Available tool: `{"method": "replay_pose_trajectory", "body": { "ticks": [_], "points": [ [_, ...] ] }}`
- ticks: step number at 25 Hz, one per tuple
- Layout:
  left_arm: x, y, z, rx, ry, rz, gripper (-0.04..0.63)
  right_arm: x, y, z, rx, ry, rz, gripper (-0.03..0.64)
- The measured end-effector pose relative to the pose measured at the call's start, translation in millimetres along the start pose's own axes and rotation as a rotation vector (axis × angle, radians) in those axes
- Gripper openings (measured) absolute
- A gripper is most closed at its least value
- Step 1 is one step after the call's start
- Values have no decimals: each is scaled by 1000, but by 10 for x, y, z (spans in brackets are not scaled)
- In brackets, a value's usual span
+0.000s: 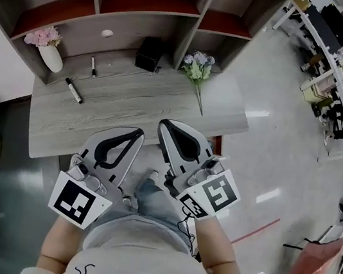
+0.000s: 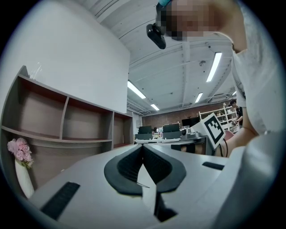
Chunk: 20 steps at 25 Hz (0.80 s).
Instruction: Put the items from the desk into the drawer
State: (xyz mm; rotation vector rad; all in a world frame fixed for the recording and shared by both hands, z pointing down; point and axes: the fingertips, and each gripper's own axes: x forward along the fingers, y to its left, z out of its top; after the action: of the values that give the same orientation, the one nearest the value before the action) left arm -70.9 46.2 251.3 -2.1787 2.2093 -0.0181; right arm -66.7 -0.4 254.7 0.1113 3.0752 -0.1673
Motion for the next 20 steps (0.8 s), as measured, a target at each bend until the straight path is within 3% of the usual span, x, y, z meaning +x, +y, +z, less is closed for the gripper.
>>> {"method": "replay_pose_trajectory", "body": {
  "ticks": [13, 20],
  "points": [
    [940, 233, 122, 11, -28, 26, 9, 263, -928, 123, 6, 19, 36, 8],
    [1172, 270, 37, -8, -16, 38, 9, 307, -1264, 33, 25, 31, 31, 8]
  ]
}}
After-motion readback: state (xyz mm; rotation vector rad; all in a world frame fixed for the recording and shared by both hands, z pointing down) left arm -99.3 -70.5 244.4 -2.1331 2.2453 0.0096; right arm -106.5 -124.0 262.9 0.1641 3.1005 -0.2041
